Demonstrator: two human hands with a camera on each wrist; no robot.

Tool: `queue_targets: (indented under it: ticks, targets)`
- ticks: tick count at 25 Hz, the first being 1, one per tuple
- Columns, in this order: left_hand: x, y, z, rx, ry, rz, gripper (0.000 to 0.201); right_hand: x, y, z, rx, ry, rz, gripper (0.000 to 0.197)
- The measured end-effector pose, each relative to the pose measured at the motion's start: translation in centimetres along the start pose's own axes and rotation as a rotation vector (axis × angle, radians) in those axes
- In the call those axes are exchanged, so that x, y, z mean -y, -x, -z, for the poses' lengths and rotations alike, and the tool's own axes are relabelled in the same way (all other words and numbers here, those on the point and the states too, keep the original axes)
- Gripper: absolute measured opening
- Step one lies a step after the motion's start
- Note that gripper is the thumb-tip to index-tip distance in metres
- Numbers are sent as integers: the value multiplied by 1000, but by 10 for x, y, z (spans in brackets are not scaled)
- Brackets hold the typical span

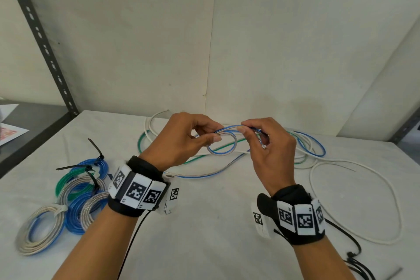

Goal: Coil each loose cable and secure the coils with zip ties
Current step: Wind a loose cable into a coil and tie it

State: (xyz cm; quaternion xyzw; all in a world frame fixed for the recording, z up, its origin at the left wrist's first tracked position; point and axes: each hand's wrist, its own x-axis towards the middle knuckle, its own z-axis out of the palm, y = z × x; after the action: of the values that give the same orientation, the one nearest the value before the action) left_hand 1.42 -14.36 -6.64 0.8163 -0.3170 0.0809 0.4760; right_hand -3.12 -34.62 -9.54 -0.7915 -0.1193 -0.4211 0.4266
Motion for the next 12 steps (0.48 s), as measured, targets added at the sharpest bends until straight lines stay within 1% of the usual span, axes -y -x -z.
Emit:
queue_targets:
  ticks: [3,5,6,9,12]
  targets:
    - [4,-1,3,-14,36,-12,14,2,3,-7,-36,-126,-154,3]
    - [5,-2,6,-64,116,-1,13,6,4,-12,-7,-221,-271,4]
    - [5,-2,8,-102,181,14,14,7,5,-15,23,-274,-301,3]
    - [3,-4,8,-215,359,45,15,13,9,-19,54,-400,-324,3]
    - [-3,-5,-2,-278,492,83,17,18,12,-23,-7,-468,-349,12]
